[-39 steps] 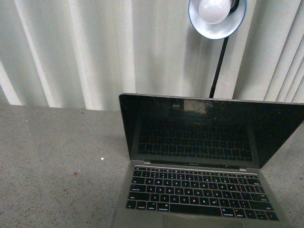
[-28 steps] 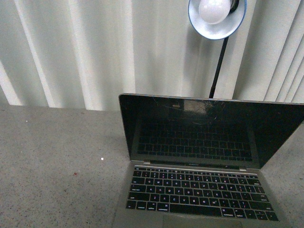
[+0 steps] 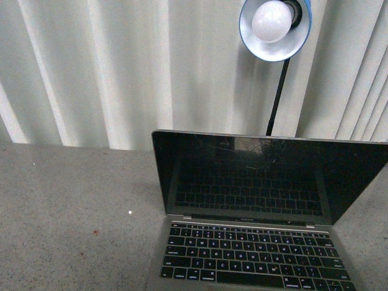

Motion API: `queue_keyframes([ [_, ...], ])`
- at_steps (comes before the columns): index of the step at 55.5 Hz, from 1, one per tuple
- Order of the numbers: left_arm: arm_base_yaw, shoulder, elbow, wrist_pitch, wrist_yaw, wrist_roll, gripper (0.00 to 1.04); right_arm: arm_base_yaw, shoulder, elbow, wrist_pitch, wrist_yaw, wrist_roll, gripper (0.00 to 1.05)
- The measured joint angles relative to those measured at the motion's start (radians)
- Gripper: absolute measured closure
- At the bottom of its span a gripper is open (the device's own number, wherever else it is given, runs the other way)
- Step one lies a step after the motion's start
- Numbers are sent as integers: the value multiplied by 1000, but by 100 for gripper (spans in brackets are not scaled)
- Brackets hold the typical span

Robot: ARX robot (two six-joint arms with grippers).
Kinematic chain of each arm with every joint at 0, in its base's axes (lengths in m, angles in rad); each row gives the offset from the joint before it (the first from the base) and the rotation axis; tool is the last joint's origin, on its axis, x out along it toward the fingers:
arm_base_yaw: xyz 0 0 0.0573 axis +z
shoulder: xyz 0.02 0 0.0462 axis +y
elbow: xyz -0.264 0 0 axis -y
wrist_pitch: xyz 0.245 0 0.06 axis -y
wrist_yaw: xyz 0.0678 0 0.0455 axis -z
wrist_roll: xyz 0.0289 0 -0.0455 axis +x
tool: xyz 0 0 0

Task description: Close laptop

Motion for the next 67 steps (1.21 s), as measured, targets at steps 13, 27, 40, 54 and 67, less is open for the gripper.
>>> queue_keyframes([
  [13, 0, 0, 0, 0, 0, 0, 7, 0, 0, 0, 0, 0, 0, 7],
  [27, 0, 0, 0, 0, 0, 0, 7, 0, 0, 0, 0, 0, 0, 7],
  [40, 0, 0, 0, 0, -1, 0, 7, 0, 0, 0, 0, 0, 0, 7],
  [54, -97, 255, 95, -245, -449, -170, 7, -23, 120, 2, 90, 58, -50, 7],
  [67, -52, 481, 115, 55, -362, -175, 7, -180, 578, 54, 568, -117, -119, 7],
])
